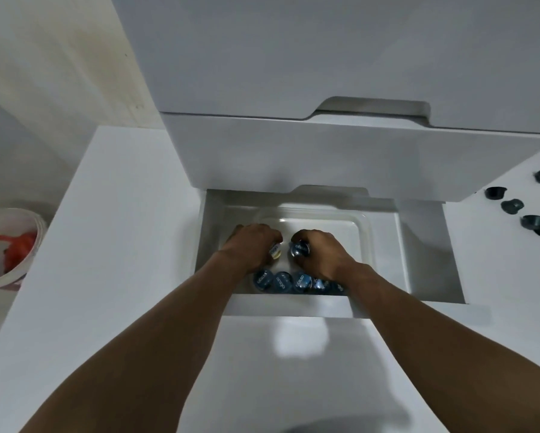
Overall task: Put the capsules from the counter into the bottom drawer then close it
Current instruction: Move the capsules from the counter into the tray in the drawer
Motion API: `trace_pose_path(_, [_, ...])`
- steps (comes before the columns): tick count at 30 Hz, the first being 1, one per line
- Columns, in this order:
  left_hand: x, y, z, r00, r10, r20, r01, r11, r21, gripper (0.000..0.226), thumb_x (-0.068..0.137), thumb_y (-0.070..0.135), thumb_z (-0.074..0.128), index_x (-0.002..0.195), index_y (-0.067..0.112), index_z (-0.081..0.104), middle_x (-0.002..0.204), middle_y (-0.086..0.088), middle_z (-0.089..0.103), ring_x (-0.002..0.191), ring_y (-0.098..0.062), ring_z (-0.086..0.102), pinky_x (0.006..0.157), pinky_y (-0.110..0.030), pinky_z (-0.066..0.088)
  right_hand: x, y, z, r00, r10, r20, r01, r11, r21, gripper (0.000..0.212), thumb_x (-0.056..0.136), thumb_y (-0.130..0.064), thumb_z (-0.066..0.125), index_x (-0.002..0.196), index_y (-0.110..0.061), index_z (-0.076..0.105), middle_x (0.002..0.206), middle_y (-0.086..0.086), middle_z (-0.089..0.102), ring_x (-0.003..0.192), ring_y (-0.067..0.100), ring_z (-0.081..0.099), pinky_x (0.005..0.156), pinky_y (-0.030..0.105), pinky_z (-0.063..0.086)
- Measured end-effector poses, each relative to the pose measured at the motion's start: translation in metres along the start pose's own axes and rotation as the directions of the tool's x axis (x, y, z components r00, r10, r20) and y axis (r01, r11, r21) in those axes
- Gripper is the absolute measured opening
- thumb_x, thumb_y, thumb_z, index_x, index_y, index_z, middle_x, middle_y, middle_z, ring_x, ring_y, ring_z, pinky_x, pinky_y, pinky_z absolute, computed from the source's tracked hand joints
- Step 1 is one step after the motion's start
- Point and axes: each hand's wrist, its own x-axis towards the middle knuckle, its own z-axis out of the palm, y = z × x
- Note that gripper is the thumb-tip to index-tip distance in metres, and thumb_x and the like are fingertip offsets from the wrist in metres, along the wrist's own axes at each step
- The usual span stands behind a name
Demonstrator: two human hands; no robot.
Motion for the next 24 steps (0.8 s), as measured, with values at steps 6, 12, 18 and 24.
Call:
trace_pose_path(6, [0.004,-0.003,-0.002,0.999,0.018,0.051,-0.018,1.000,-0.012,0.045,0.086,0.030,0.062,0.130,0.027,0.051,0.132,-0.005,0.054,0.122,-0.025,0.050,0.103,-0.042,0.038,-0.001,0.000,-0.001,1.000,0.000,-0.004,0.000,1.000,0.031,0.039,0.087,-0.019,0.063,0.125,-0.017,0.058,0.124,0.009,0.060,0.112,0.026,0.056,0.089,0.026,0.042])
trace_pose_path(12, [0.004,-0.002,0.002,1.000,0.009,0.020,-0.010,1.000,0.026,0.036,0.090,0.023,0.057,0.125,0.028,0.055,0.128,-0.006,0.058,0.117,-0.026,0.053,0.099,-0.038,0.038,0.001,0.000,0.001,1.000,0.026,0.008,-0.026,0.999,0.033,0.037,0.089,-0.017,0.062,0.125,-0.017,0.057,0.124,0.010,0.061,0.110,0.028,0.056,0.088,0.028,0.044])
trace_pose_path(18, [0.000,-0.002,-0.001,0.998,-0.059,-0.037,0.061,0.997,0.045,0.031,0.089,0.030,0.061,0.119,0.024,0.061,0.119,-0.013,0.058,0.111,-0.029,0.054,0.094,-0.035,0.043,0.005,-0.006,0.005,0.996,0.068,0.051,-0.069,0.997,0.021,0.037,0.087,-0.019,0.064,0.123,-0.015,0.058,0.120,0.011,0.063,0.106,0.028,0.058,0.087,0.029,0.046])
trace_pose_path(24, [-0.003,-0.004,-0.005,0.996,-0.077,0.042,0.077,0.997,-0.004,0.029,0.086,0.024,0.065,0.113,0.018,0.063,0.117,-0.010,0.063,0.106,-0.029,0.060,0.089,-0.037,0.050,0.008,-0.013,0.008,0.996,0.049,0.077,-0.050,0.999,0.010,0.033,0.087,-0.017,0.063,0.120,-0.015,0.061,0.117,0.009,0.065,0.105,0.026,0.058,0.082,0.026,0.043])
